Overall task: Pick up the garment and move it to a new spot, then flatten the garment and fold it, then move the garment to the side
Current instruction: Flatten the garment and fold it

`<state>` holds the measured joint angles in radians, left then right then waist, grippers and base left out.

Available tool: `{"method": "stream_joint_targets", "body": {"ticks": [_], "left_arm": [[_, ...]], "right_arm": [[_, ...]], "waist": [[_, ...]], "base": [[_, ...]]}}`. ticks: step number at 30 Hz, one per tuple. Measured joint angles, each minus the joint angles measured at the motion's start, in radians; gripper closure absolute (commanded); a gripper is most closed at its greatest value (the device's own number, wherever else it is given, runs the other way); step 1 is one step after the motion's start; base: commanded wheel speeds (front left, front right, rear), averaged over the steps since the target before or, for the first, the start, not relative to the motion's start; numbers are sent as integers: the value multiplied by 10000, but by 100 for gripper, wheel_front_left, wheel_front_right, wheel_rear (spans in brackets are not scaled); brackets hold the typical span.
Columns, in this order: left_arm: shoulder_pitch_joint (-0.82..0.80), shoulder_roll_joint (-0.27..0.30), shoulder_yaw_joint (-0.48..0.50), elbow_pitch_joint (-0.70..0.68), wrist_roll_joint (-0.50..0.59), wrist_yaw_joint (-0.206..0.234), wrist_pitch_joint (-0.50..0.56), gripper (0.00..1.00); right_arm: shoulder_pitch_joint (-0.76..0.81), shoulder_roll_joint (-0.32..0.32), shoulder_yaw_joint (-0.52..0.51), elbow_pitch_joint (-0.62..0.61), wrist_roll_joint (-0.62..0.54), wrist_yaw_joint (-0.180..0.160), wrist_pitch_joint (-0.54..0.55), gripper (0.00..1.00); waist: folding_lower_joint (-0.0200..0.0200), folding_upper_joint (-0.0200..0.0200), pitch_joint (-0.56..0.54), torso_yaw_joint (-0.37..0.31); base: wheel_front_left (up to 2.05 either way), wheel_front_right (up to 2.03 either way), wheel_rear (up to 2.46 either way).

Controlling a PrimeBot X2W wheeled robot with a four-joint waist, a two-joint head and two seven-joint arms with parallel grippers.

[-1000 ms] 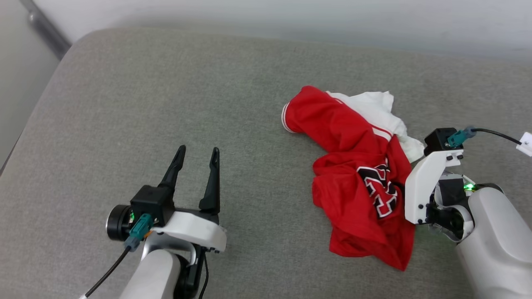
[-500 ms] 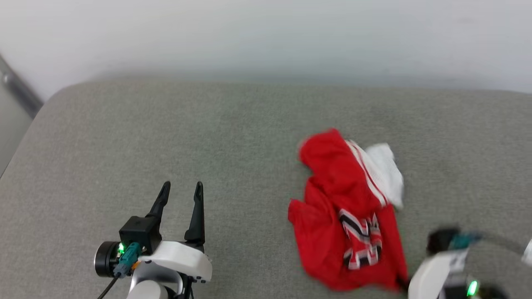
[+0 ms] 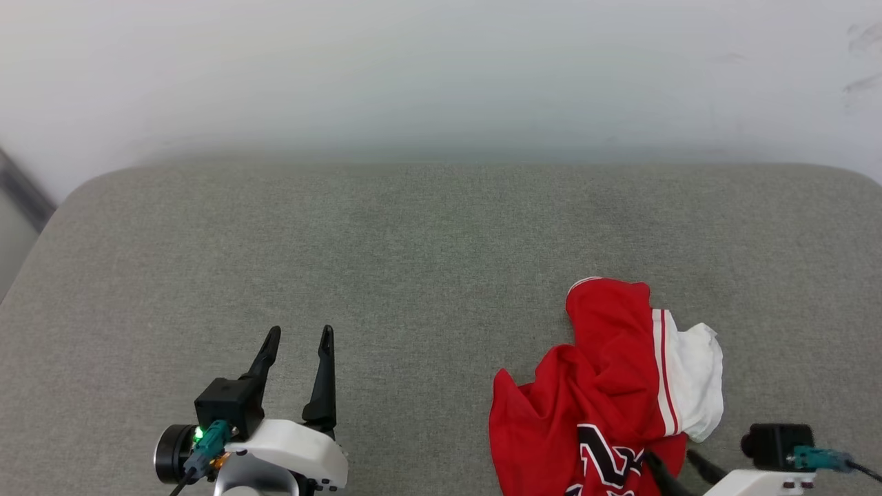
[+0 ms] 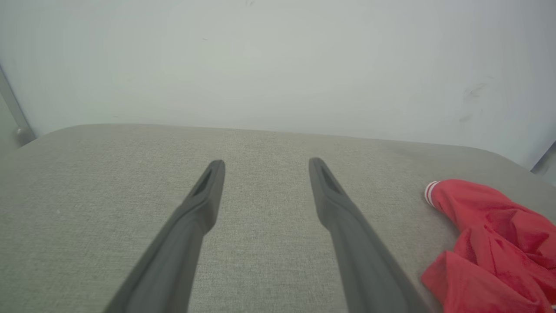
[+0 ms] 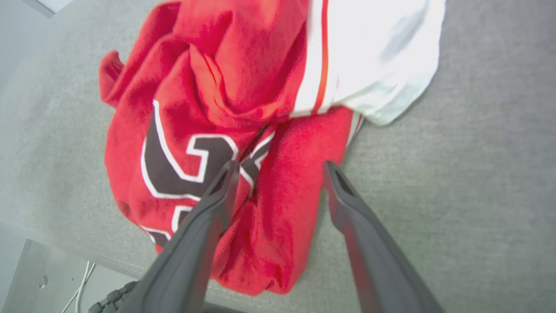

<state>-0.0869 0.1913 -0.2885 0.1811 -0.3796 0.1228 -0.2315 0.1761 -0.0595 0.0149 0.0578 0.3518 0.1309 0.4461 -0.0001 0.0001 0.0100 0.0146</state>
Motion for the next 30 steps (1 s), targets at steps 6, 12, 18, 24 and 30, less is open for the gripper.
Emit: {"method": "stream_joint_targets", "body": {"ticks": [6, 12, 18, 24, 30], "left_arm": [[104, 104, 73, -132, -65, 102, 58, 0], [51, 123, 58, -295, -105, 132, 75, 0], [-459, 12, -75, -391, -31, 84, 17, 0], [-875, -184, -163, -313, 0, 31, -113, 0], [-918, -194, -73, -104, 8, 15, -186, 0]], "right_arm": [[-292, 38, -1026, -1227, -25, -2, -274, 0], [-1679, -667, -1877, -134, -84, -2, 1327, 0], [-3066, -1381, -1672, 1615, 153, -2, 2767, 0], [-4075, -1618, -1202, 3104, 324, -2, 3045, 0], [-4606, -1948, -719, 3620, 479, -2, 3068, 100]], "waist": [[0, 0, -140, -62], [0, 0, 77, -35], [1, 0, 697, 179], [3, 0, 1471, 456], [2, 0, 1707, 536]], "base": [[0, 0, 0], [0, 0, 0], [0, 0, 0], [0, 0, 0], [0, 0, 0]]}}
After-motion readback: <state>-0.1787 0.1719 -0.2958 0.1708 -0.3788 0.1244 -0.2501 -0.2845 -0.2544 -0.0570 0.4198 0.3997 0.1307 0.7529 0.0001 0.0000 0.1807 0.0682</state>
